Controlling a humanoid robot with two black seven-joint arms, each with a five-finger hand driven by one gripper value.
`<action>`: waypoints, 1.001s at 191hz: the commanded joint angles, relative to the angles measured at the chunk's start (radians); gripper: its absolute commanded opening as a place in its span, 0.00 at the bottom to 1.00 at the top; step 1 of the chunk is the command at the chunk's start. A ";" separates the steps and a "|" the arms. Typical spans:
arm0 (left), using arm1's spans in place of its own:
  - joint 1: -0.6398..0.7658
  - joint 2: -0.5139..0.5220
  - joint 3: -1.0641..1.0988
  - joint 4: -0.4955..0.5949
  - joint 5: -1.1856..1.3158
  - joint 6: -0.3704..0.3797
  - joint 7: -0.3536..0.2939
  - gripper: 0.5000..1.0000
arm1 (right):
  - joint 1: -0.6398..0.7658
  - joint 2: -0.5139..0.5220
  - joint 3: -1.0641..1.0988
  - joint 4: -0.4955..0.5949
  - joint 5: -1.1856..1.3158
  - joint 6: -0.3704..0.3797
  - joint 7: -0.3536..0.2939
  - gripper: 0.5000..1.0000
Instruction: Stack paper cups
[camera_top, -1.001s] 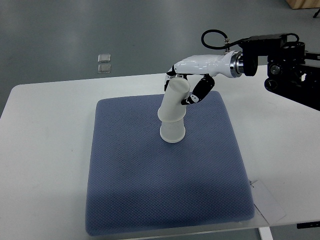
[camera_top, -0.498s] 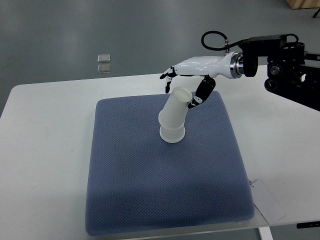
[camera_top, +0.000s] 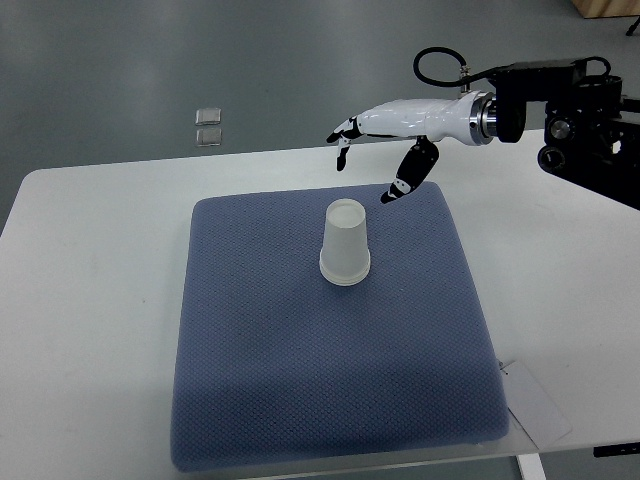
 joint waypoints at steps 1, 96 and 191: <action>0.000 0.000 0.000 0.000 0.000 0.000 0.000 1.00 | -0.051 -0.008 0.071 -0.078 0.135 0.007 -0.007 0.81; 0.000 0.000 0.000 0.000 0.000 0.000 0.000 1.00 | -0.263 0.052 0.189 -0.273 0.967 -0.232 -0.196 0.81; 0.000 0.000 0.000 0.000 0.000 0.000 0.000 1.00 | -0.409 0.245 0.419 -0.364 1.018 -0.310 -0.209 0.81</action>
